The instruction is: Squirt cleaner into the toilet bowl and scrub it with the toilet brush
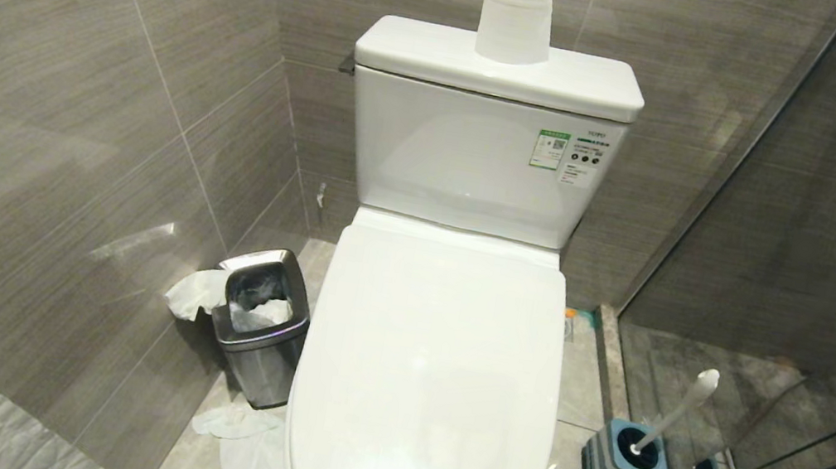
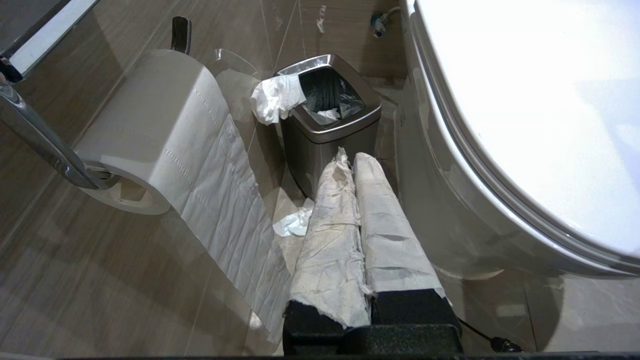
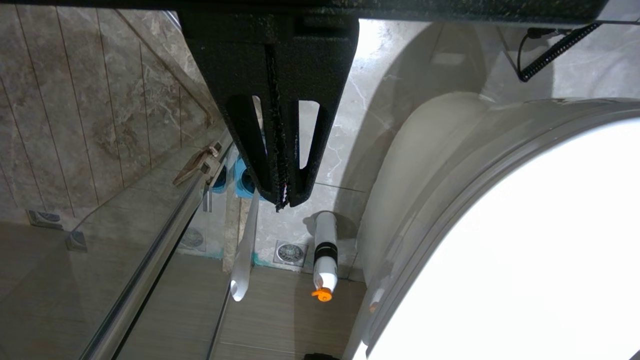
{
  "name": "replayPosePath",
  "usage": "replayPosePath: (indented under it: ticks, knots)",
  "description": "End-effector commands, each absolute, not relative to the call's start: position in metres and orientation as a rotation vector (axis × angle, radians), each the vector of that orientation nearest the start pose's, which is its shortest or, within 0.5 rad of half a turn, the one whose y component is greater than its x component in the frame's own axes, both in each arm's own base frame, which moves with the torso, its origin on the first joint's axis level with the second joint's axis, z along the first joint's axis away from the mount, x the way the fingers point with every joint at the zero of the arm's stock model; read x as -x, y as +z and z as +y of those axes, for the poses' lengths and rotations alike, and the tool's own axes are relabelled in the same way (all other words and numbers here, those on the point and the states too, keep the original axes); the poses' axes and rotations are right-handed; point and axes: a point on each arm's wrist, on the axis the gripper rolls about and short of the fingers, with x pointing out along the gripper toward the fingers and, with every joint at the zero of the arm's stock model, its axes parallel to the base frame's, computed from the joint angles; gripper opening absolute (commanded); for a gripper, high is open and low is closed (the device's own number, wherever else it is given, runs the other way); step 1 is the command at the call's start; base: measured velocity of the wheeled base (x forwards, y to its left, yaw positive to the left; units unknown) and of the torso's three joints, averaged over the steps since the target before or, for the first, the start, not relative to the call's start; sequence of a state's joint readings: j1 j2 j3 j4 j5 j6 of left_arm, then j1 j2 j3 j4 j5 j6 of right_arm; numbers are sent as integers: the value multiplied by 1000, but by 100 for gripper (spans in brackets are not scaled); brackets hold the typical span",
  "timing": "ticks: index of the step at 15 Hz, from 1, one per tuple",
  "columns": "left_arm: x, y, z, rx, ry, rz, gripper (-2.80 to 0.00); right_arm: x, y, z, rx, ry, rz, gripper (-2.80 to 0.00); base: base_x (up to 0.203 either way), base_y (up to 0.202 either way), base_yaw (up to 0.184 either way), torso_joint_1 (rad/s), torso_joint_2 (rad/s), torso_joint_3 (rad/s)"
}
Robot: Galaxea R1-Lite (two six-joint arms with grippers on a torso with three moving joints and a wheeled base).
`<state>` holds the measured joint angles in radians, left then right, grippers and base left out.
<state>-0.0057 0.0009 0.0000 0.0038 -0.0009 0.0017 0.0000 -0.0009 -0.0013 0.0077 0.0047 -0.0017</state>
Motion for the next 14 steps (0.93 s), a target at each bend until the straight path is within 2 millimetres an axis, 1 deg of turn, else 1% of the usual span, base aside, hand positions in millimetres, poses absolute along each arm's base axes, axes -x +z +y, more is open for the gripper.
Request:
replayPosePath:
  ticks: [1,14]
  knots:
    - [23,75,0,-2,-8,6,-280,23,75,0,2,5,6,-280,0,0,0,0,0,0]
    - [23,75,0,-2,-6,6,-280,23,75,0,0,5,5,-280,0,0,0,0,0,0]
